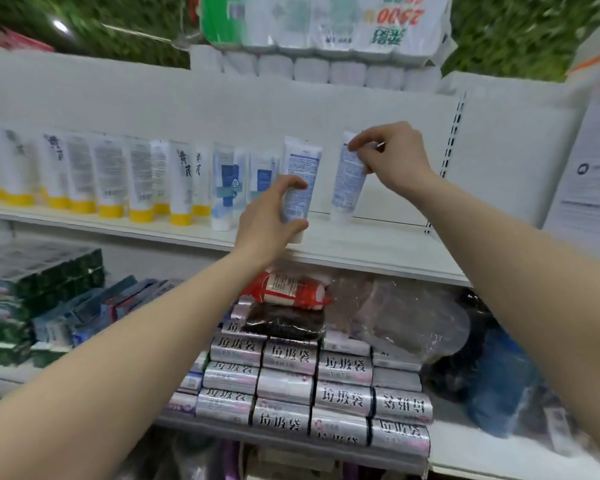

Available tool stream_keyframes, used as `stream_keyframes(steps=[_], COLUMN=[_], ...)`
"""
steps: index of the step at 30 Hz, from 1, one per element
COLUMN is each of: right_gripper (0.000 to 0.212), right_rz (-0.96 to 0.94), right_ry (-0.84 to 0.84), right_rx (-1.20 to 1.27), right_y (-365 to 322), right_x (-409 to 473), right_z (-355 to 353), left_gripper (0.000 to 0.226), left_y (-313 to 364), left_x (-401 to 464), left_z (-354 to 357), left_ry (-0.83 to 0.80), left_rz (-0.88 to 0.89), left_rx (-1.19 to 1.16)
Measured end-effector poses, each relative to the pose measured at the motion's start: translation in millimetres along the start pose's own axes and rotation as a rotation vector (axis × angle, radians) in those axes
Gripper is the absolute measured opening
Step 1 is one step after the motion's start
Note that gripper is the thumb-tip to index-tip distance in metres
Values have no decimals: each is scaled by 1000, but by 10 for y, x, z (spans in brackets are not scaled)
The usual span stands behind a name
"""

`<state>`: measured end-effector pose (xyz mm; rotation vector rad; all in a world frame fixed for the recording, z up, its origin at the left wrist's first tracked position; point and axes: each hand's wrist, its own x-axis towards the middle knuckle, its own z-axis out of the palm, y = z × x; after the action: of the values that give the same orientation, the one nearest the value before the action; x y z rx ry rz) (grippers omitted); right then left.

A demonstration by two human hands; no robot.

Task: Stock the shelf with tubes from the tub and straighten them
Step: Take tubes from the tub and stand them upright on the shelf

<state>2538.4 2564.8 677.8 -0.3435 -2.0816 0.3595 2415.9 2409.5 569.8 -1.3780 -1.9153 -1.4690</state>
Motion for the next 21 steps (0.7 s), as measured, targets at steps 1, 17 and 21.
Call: stream_keyframes(steps=[1, 17, 21], right_gripper=[26, 17, 18], right_rz=[4, 37, 45], right_ry=[-12, -16, -1], right_rx=[-1, 132, 162], right_y=[58, 628, 695], right_x=[55, 561, 621], right_z=[66, 1124, 1292], left_gripper=[52, 57, 59], left_y=[-28, -318, -333], left_x=[33, 305, 332], left_z=[63, 464, 490], left_ry=[12, 5, 5], left_rz=[-7, -53, -68], left_rx=[28, 348, 376])
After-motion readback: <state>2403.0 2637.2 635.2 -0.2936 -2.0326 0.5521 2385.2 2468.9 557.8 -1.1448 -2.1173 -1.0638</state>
